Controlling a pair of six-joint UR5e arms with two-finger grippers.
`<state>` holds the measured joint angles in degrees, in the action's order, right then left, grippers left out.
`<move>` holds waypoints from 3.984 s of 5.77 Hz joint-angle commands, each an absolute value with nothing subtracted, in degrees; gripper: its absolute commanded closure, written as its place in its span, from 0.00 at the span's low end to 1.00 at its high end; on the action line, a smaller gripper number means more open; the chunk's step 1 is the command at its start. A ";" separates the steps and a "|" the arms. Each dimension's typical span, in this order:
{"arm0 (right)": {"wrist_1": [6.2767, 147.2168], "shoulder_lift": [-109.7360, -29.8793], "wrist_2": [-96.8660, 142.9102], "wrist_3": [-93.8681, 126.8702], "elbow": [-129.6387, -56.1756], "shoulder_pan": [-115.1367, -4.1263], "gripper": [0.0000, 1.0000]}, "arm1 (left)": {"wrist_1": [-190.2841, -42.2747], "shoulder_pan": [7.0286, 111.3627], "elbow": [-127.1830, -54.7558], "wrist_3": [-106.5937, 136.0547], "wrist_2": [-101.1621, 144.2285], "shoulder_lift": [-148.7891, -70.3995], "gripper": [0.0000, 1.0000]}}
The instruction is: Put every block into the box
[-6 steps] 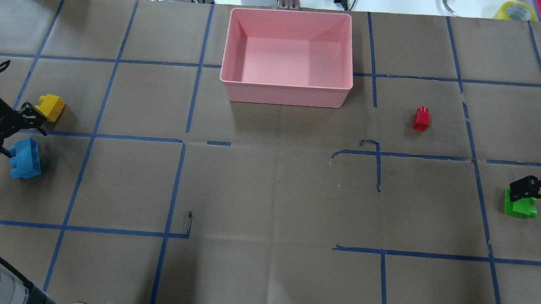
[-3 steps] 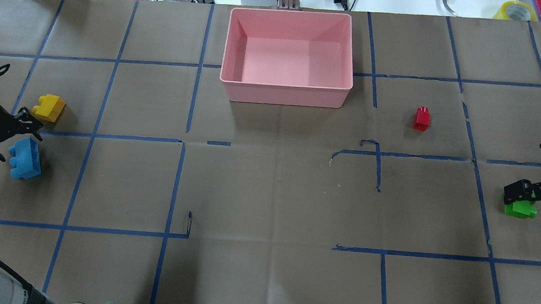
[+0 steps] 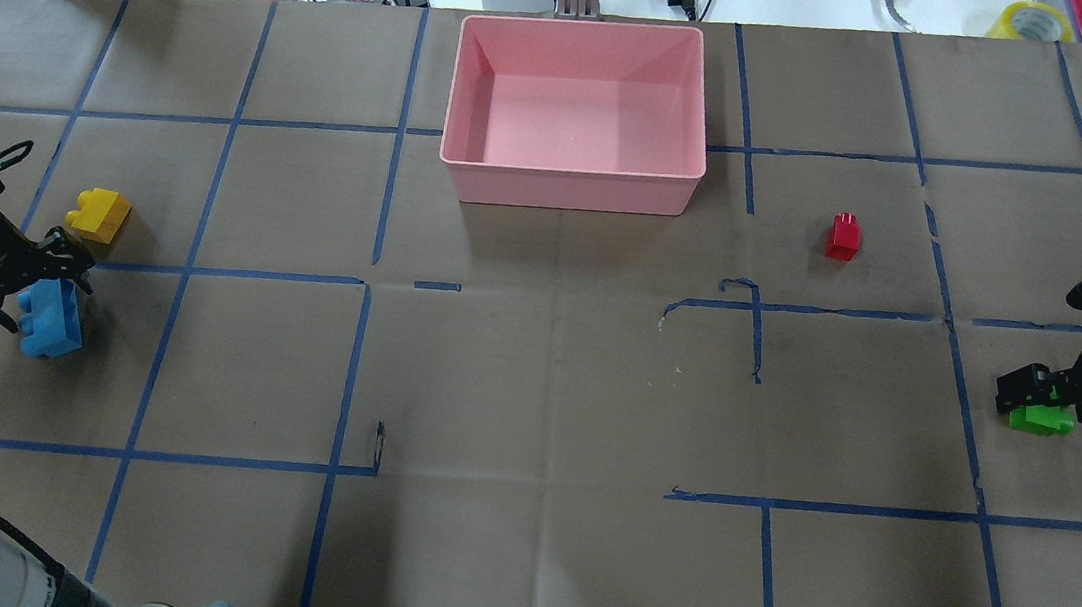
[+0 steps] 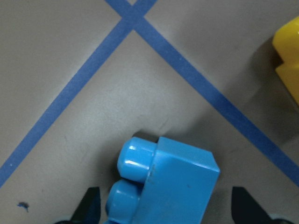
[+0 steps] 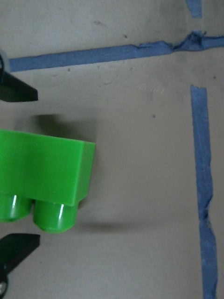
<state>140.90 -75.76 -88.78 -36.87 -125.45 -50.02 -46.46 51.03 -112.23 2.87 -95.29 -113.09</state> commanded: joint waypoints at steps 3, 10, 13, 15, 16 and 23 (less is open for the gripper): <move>140.98 -75.41 -88.77 -36.74 -124.80 -50.01 0.13 | -46.76 51.06 -112.06 2.46 -95.54 -112.33 0.56; 114.19 -81.48 -88.95 -37.00 -101.32 -60.83 0.95 | -82.94 56.31 -79.59 0.81 -94.48 -110.91 0.88; 115.74 -71.85 -76.64 -31.60 -88.81 -83.97 0.98 | -82.88 66.49 -73.76 -3.95 -94.39 -112.85 0.89; 117.41 -64.03 -68.06 -23.15 -79.85 -91.98 0.98 | -84.27 72.83 -67.97 -3.96 -95.35 -116.53 0.93; 122.38 -59.37 -65.50 -19.55 -77.11 -95.24 0.98 | -87.59 75.30 -64.72 -2.65 -95.01 -118.63 0.95; 121.74 -62.10 -73.83 -19.24 -74.43 -89.00 0.00 | -84.20 89.20 -60.04 3.95 -90.46 -124.18 0.89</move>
